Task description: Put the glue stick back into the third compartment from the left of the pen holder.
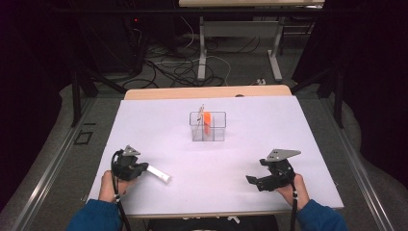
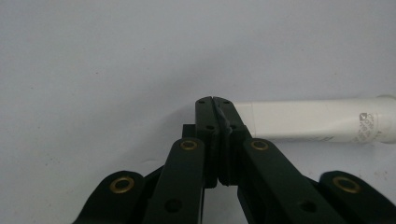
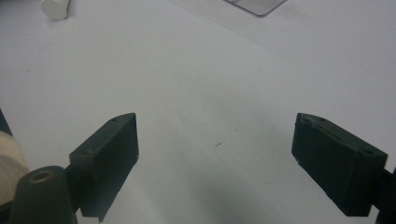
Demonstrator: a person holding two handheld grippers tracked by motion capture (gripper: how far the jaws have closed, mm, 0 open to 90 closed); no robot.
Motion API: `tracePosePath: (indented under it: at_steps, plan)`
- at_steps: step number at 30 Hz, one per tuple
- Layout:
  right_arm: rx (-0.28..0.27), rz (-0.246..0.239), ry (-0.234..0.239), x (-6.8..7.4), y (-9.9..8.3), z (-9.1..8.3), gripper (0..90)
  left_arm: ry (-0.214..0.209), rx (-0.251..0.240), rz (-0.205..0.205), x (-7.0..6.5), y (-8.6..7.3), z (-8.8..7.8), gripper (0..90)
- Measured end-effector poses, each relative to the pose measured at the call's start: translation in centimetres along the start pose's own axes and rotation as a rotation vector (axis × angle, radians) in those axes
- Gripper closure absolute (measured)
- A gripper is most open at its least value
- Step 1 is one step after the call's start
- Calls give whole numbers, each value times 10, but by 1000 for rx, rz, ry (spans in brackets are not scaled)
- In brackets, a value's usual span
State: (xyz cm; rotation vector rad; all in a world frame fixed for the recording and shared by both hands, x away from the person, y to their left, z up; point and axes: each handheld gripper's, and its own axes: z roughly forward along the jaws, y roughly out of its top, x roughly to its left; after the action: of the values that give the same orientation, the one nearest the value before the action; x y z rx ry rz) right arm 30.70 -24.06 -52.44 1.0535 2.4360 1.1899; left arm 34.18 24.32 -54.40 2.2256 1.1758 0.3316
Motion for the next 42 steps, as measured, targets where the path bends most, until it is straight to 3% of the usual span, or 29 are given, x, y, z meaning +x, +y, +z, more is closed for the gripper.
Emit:
tracePosePath:
  at_steps: [17,25,38,42]
  plan:
    - [11,3,3,1,0,1,143,-40,39,16,-24,2,0,897]
    - [12,-3,11,2,0,2,143,-83,68,24,-37,4,0,897]
    - [21,-9,26,7,1,5,142,-136,75,25,-57,5,6,897]
    - [23,-12,29,8,2,6,142,-154,82,47,-61,5,7,896]
